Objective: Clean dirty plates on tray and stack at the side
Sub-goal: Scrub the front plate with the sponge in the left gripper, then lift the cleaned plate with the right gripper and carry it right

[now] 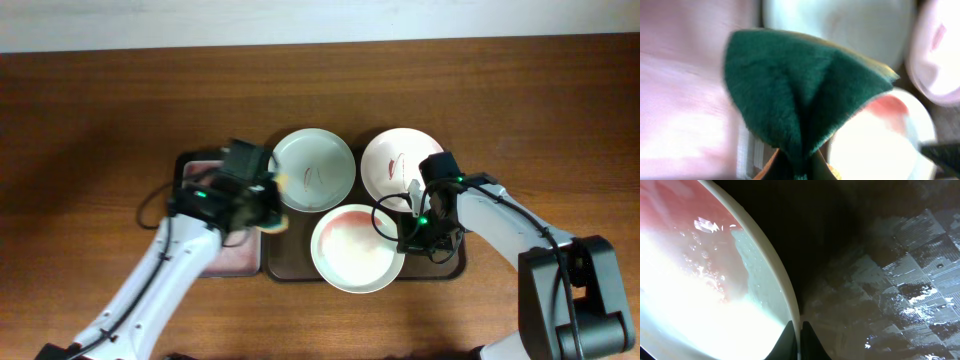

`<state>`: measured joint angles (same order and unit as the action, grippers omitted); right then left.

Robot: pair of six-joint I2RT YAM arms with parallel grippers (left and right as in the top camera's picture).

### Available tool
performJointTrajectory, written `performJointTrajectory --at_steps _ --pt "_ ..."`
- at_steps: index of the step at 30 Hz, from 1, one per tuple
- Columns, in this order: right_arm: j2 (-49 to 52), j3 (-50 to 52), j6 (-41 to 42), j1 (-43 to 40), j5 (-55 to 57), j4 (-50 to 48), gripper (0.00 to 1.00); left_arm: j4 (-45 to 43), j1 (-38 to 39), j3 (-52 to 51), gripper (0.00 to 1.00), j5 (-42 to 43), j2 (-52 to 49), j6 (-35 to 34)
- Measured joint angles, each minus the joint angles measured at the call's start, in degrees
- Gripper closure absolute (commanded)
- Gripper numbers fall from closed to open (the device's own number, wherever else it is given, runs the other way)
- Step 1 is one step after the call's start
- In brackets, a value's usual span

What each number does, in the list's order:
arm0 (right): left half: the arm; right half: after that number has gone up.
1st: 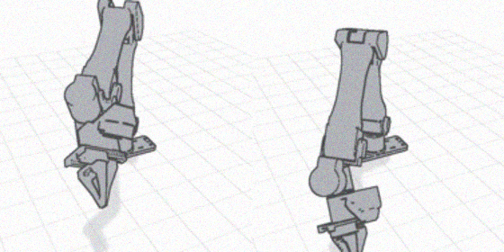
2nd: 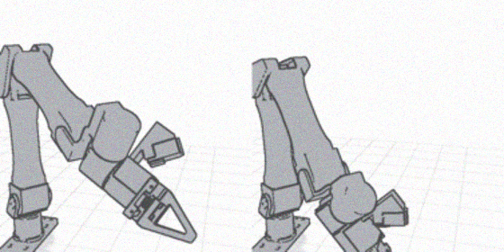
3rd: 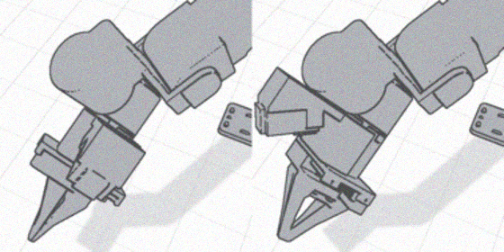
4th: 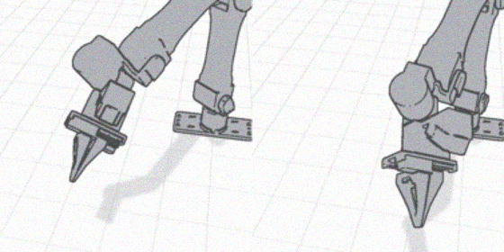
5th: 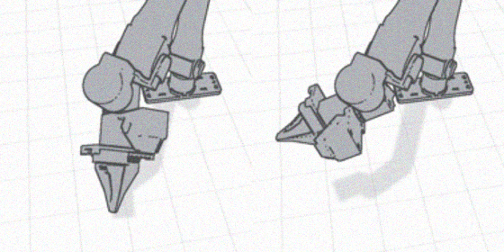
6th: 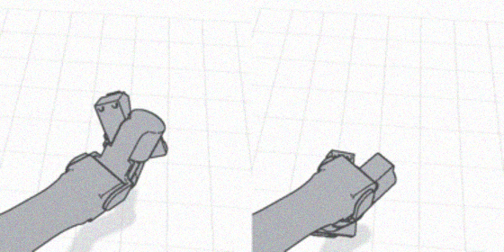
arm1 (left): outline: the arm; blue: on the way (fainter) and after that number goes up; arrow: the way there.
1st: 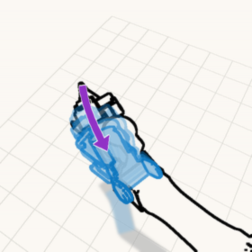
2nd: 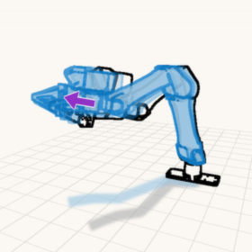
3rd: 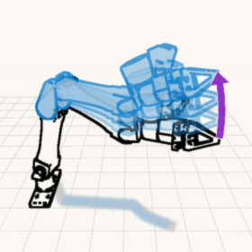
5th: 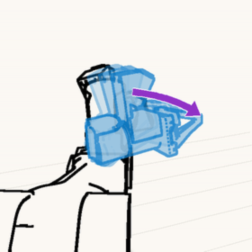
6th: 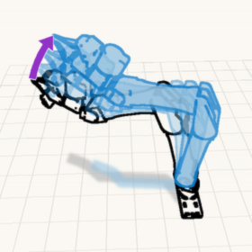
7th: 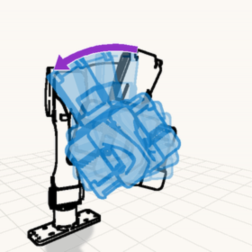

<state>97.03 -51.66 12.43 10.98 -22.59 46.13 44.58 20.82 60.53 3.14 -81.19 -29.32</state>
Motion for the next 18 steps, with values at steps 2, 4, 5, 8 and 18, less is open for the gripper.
performJointTrajectory --at_steps 2,4,5,8,18 --pt "-0.02 0.00 -0.02 0.00 0.00 0.02 0.96 0.02 -5.18 0.00 1.00 1.14 -0.57 2.91" --pt "-0.83 0.02 0.00 0.00 0.24 0.28 0.96 0.07 -8.37 0.00 1.00 3.58 -1.68 5.60" --pt "-2.47 0.02 0.00 0.00 1.07 0.50 0.96 0.17 -10.56 0.00 1.00 5.31 -2.78 7.87" --pt "-8.61 -0.15 -0.02 0.00 5.57 1.01 0.96 0.35 -14.88 0.00 1.00 7.13 -5.64 12.28" --pt "-18.78 -5.42 0.04 0.48 31.23 1.14 0.96 -2.51 -19.41 0.00 1.00 7.85 -19.63 16.20"
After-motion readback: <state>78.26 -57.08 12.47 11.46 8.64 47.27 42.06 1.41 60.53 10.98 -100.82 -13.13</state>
